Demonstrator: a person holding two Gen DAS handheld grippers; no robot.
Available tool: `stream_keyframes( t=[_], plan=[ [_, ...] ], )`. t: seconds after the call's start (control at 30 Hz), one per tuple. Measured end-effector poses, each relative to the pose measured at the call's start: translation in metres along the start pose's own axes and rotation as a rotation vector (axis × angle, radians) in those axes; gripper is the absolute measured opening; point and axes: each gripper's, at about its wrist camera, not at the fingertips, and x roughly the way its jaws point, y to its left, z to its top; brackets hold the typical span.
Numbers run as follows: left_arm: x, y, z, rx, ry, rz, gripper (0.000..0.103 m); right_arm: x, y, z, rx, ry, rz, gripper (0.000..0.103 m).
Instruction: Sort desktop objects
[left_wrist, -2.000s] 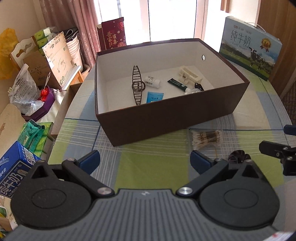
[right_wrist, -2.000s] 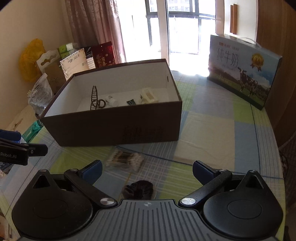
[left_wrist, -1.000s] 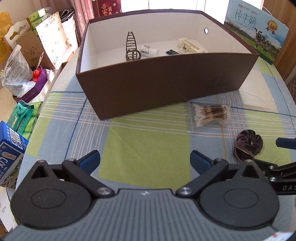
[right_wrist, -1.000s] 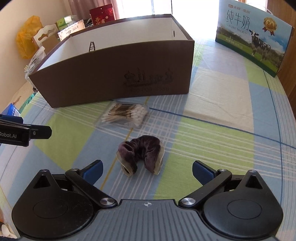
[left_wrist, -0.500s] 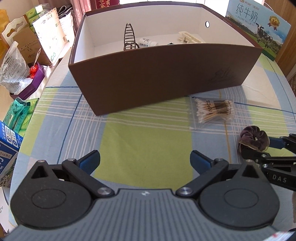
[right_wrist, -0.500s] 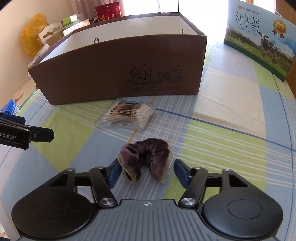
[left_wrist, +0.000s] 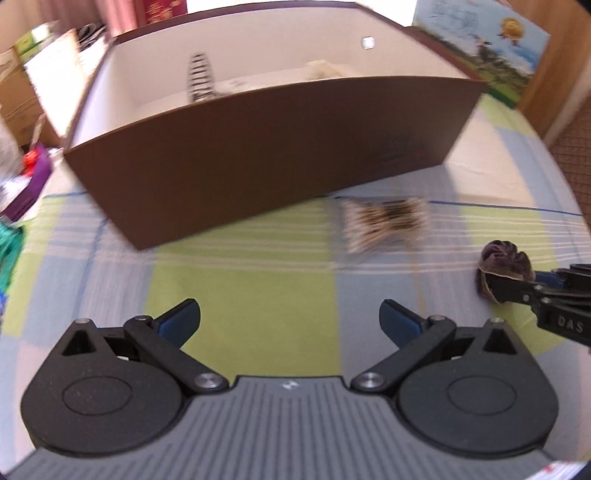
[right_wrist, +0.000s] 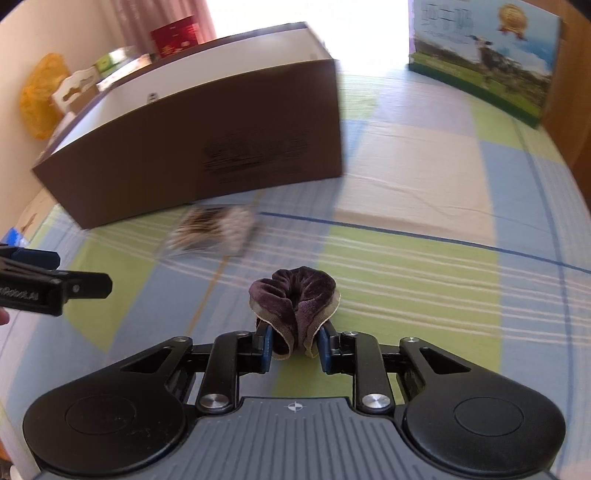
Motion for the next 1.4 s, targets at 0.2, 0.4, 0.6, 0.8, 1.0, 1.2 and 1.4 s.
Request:
stream_keyframes(
  t=[0.2, 0.4, 0.6, 0.8, 1.0, 1.2, 1.4],
  plan=[
    [0.015, -0.023, 0.015, 0.04, -0.036, -0.094, 0.102, -0.01, -0.032, 0.0, 0.077, -0.013, -0.087, 0.021],
    [0.041, -0.035, 0.032, 0.008, -0.036, -0.143, 0.102, -0.02, -0.058, -0.001, 0.141, -0.021, -0.131, 0.021],
    [0.06, -0.039, 0.045, -0.048, -0.014, -0.17, 0.102, -0.02, -0.067, -0.001, 0.159, -0.019, -0.129, 0.021],
    [0.076, -0.049, 0.052, -0.044, 0.006, -0.107, 0.1, -0.016, -0.067, 0.0, 0.156, -0.013, -0.127, 0.021],
    [0.077, -0.051, 0.05, 0.009, -0.019, -0.078, 0.089, -0.015, -0.067, 0.0, 0.151, -0.011, -0.125, 0.021],
    [0.071, -0.04, 0.042, 0.05, -0.039, -0.094, 0.077, -0.015, -0.066, 0.0, 0.146, -0.011, -0.127, 0.022],
    [0.051, -0.015, 0.011, 0.083, -0.047, -0.08, 0.071, -0.015, -0.066, 0.0, 0.141, -0.011, -0.123, 0.021]
  ],
)
